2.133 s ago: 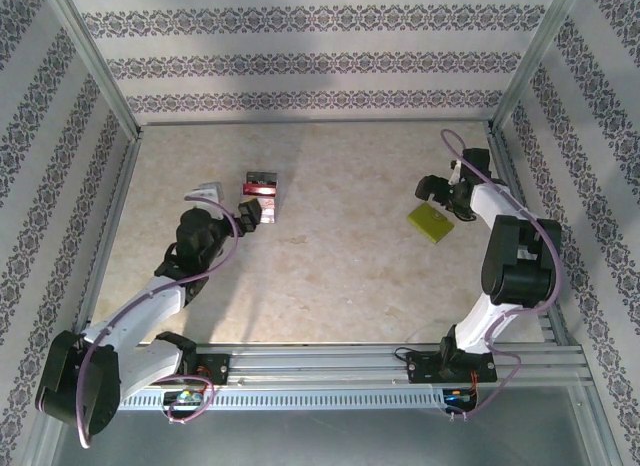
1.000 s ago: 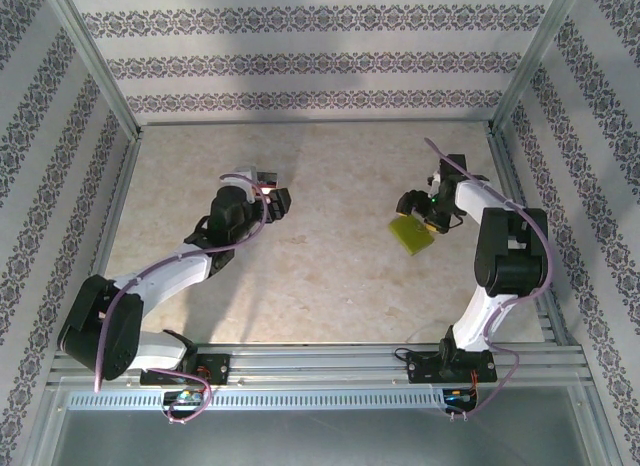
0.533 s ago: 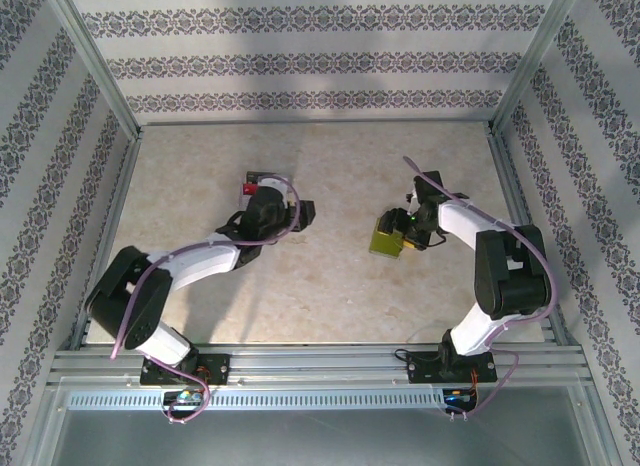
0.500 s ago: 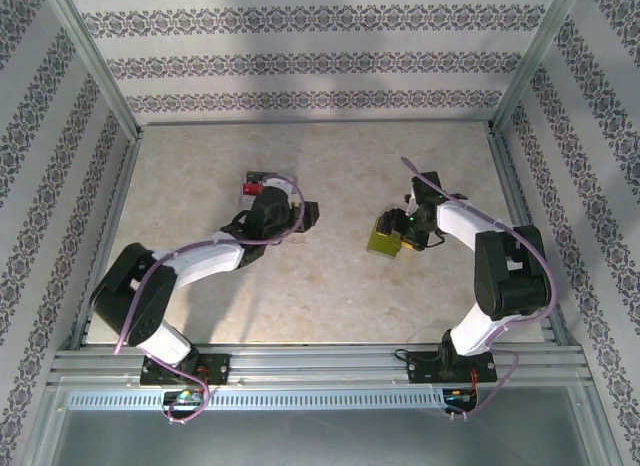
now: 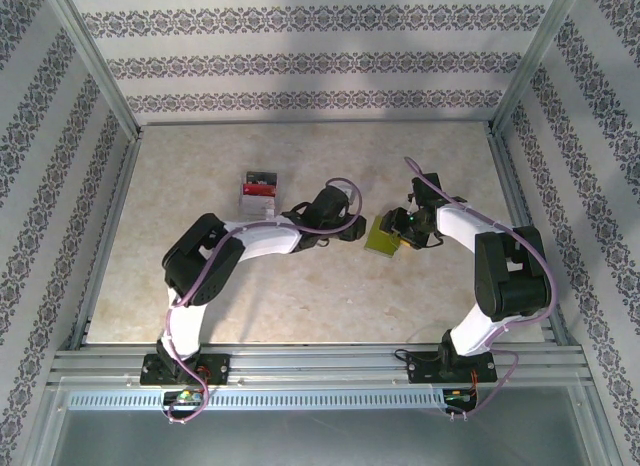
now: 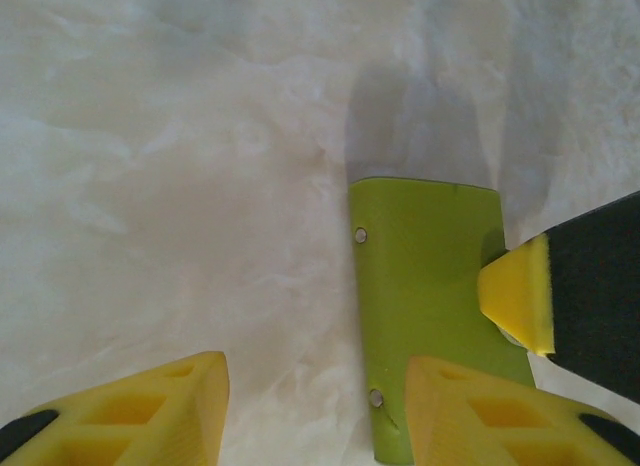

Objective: Take the credit cards out of the card holder

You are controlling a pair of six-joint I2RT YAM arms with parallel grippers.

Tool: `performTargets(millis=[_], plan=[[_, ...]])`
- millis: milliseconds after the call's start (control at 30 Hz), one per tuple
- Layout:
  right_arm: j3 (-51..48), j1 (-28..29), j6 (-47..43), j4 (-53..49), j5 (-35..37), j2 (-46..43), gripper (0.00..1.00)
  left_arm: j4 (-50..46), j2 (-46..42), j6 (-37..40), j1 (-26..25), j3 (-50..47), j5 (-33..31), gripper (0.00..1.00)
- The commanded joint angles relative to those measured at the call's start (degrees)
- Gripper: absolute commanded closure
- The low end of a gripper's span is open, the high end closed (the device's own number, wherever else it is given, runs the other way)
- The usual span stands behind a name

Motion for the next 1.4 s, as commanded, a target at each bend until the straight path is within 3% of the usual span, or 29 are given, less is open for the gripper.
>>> performTargets(millis=[0, 300, 733, 933, 1267, 1367], plan=[[-1.37, -0.90, 1.93, 2.33, 1.57, -0.76, 0.40, -5.24, 2.78, 1.03, -0.61, 3.90, 3.64, 0.51], [-2.43, -2.27, 3.12, 4.97, -1.01, 1.01, 0.48, -6.91, 9.23, -0.21, -1.58, 10.12, 7.37, 0.60], [-3.00, -1.61, 5.04, 9.82, -5.99, 4.14, 0.51, -7.19, 13.72, -1.25, -2.02, 14.07, 10.69, 0.70], [-3.09, -0.09, 6.24, 12.11, -7.65, 5.36, 0.53, -4.55, 11.63, -2.61, -1.93, 11.03, 10.22, 0.86], [-2.65, 3.19, 7.59, 13.88, -9.46, 5.00, 0.53, -0.07, 4.07, -3.43, -1.34, 3.36, 5.96, 1.00], [-2.54, 3.96, 7.79, 14.27, -9.94, 4.62, 0.51, 2.61, 1.07, -4.29, -0.56, -0.59, 5.19, 1.00]])
